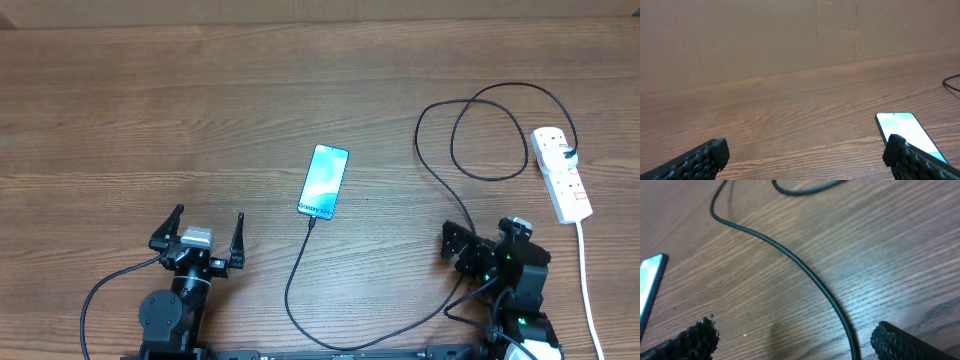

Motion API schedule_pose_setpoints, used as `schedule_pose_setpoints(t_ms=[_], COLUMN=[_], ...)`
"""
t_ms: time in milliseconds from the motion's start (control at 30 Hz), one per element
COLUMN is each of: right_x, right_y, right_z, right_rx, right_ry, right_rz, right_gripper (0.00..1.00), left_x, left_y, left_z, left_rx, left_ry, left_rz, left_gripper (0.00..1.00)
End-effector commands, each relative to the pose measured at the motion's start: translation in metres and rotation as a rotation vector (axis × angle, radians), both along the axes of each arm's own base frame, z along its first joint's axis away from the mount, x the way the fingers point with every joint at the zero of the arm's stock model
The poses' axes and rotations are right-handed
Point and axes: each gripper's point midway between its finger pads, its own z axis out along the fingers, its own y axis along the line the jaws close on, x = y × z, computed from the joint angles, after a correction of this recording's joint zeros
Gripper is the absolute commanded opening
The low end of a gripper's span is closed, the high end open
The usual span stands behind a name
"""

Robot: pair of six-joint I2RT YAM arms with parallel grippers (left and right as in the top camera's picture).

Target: Plug charger to phone and switch on socket

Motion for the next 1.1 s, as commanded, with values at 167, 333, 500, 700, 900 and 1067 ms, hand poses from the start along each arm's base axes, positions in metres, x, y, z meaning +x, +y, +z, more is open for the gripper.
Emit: schedule_pose_setpoints(t_ms=[167, 333, 500, 700, 900, 1067], right_x=[0.003, 0.004, 0.008, 0.013, 0.015, 0.017], right_y=[0.007, 0.009, 0.009, 0.008, 0.008, 0.008], right_z=[0.011, 0.012, 0.024, 0.043, 0.058, 0.074], right_rx=[-0.005, -0.005, -0.014, -0.026, -0.035, -0.046], right_ry=[-0.061, -0.068, -0.121, -0.207, -0.270, -0.342], right_rz=[0.030, 0.041, 0.042, 0.042, 0.041, 0.041], right_gripper=[1.00, 1.00, 1.00, 1.00, 1.00, 1.00], left_x=[0.000, 0.000, 0.000, 0.000, 0.000, 0.000], left_y=[0.003, 0.003, 0.003, 0.003, 0.003, 0.003], left_z=[0.000, 0.000, 0.000, 0.000, 0.000, 0.000], left_rx=[0.023, 0.023, 0.023, 0.023, 0.023, 0.023], left_ry=[-0.006, -0.006, -0.006, -0.006, -0.006, -0.006], left_rz=[0.011, 0.011, 0.011, 0.011, 0.011, 0.011], left_gripper=[1.00, 1.00, 1.00, 1.00, 1.00, 1.00])
